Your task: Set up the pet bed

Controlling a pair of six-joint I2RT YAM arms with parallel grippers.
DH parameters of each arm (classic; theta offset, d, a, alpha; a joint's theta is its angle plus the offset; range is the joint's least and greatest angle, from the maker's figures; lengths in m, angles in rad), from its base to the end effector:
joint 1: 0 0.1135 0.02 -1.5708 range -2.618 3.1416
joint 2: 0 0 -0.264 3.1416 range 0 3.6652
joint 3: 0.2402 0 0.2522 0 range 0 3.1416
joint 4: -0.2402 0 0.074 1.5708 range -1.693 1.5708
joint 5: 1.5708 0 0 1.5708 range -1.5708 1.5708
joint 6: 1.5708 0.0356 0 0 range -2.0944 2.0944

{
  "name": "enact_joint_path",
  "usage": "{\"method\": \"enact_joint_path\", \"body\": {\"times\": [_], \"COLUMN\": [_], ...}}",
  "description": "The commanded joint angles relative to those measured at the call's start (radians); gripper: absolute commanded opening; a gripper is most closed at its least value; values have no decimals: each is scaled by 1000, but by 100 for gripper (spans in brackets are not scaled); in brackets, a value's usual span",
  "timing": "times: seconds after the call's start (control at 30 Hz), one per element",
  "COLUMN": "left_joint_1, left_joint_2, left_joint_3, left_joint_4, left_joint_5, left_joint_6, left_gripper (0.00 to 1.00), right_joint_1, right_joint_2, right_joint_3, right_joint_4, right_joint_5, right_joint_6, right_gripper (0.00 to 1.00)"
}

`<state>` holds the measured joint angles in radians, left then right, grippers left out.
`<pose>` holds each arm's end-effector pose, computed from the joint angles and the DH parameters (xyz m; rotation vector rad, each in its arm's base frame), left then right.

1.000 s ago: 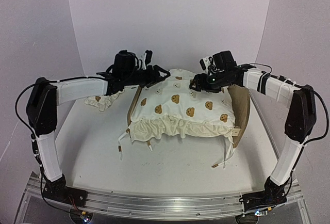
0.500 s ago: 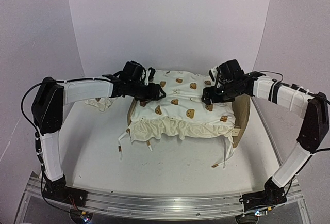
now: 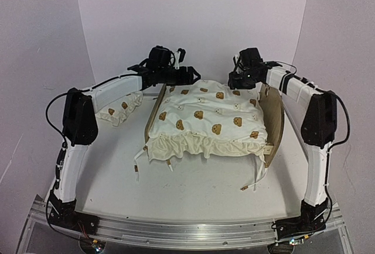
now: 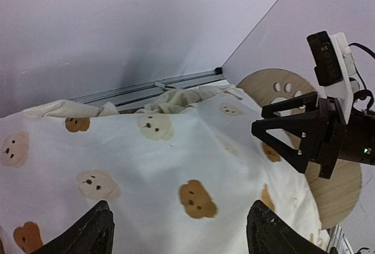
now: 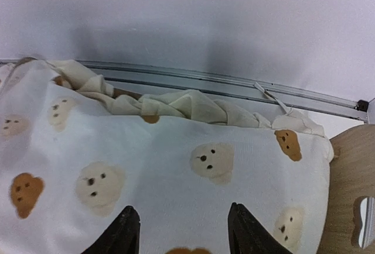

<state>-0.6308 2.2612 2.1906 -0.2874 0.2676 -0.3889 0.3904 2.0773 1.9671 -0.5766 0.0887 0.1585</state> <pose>0.4291 -0.3250 0.3216 0.4316 1.9856 -0.9225 0.4477 0.1808 0.3076 -0.2144 2.2514 0.1934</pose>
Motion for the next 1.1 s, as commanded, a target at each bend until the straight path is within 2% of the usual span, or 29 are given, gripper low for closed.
{"method": "enact_joint_path", "body": {"times": [0.0, 0.13, 0.33, 0.47, 0.57, 0.7, 0.83, 0.93, 1.07], "left_joint_1": [50, 102, 135, 134, 133, 114, 74, 14, -43], "left_joint_2": [108, 147, 94, -21, -138, -273, -361, -374, -330], "left_joint_3": [54, 42, 51, 61, 10, -107, -275, -420, -554], "left_joint_4": [-10, -10, -35, -80, -84, -82, -60, 62, 125], "left_joint_5": [-18, -14, -46, -5, 49, 138, 243, 358, 280], "left_joint_6": [-12, -37, 51, 81, 50, 15, -5, -67, -106], "left_gripper": [81, 82, 85, 87, 89, 89, 90, 90, 90], "right_joint_1": [-31, -72, -90, -88, -78, -9, 67, 68, 61], "right_joint_2": [112, 185, 189, 108, -19, -215, -374, -456, -474], "right_joint_3": [83, 93, 165, 225, 225, 33, -252, -414, -537], "right_joint_4": [-1, -8, -45, -140, -234, -260, -227, -186, -141], "right_joint_5": [145, 170, 341, 275, 155, -176, -359, -343, -209], "right_joint_6": [8, -12, -140, -188, -150, -73, -67, -81, -71], "right_gripper": [48, 46, 46, 54, 58, 63, 68, 71, 70]}}
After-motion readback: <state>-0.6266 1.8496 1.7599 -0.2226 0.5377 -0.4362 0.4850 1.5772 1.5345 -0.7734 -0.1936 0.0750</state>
